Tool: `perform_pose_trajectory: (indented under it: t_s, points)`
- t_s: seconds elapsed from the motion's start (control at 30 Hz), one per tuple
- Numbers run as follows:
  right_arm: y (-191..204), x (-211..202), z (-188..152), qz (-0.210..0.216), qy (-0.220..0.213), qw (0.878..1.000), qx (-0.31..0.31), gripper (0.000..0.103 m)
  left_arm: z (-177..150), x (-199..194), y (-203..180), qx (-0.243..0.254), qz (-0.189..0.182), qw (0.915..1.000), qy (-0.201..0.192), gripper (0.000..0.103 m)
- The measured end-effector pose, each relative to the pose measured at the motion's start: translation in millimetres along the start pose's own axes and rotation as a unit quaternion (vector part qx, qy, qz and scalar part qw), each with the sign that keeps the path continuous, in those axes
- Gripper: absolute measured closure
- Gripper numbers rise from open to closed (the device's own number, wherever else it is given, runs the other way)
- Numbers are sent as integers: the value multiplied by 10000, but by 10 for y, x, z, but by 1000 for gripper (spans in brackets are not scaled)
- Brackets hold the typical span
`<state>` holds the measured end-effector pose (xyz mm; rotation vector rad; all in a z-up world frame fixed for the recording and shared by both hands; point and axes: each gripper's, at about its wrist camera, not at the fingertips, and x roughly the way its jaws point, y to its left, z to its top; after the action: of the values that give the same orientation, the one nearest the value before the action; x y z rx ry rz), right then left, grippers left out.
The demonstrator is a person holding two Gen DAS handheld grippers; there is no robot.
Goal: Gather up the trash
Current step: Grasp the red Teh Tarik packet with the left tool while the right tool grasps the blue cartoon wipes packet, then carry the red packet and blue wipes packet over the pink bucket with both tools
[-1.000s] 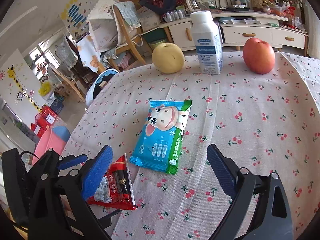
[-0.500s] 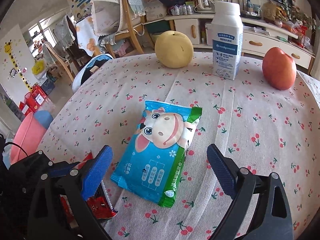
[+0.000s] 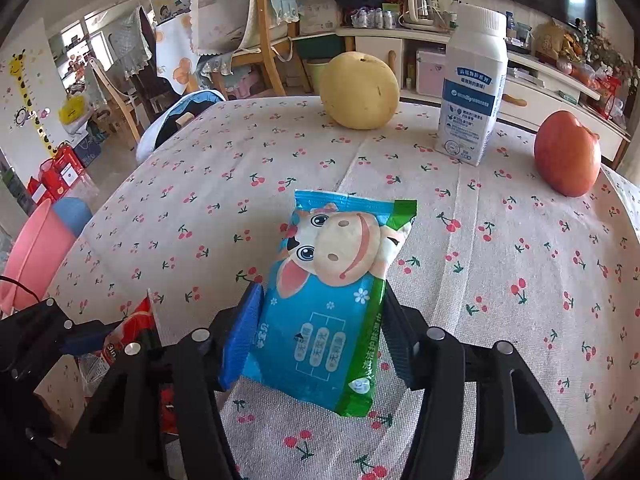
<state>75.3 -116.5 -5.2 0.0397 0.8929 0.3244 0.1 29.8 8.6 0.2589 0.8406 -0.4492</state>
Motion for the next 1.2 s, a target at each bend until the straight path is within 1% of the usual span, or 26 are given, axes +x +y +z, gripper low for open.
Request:
perform_pose_trajectory:
  t_s: [0.1,0.2,0.27,0.33,0.53,0.83,1.03,1.2]
  points:
    - [-6,-24,-8,61,-39,10000,30,51,-43,-50,33,-223,28,9997,-34,38]
    - [-50,-49,-19,248,-77,9995,152,53,-90,-112,117,-507,80,9986,-79,40]
    - [-76,-64,-28,299,-100,9992,242,54,-121,-154,171,-672,130,9976,-129,40]
    - [-80,-83,-40,326,-140,9989,303,55,-155,-208,235,-886,191,9957,-188,41]
    - [-77,-155,-87,359,-235,9984,355,56,-231,-316,433,-1312,433,9899,-320,41]
    - [105,-256,-170,505,-306,9980,233,57,-273,-486,679,-1827,846,9778,-584,41]
    - [287,-360,-230,575,-345,9977,91,57,-302,-581,843,-2146,1193,9670,-684,41]
    - [442,-454,-309,560,-385,9977,-27,57,-293,-659,952,-2228,1538,9595,-781,41]
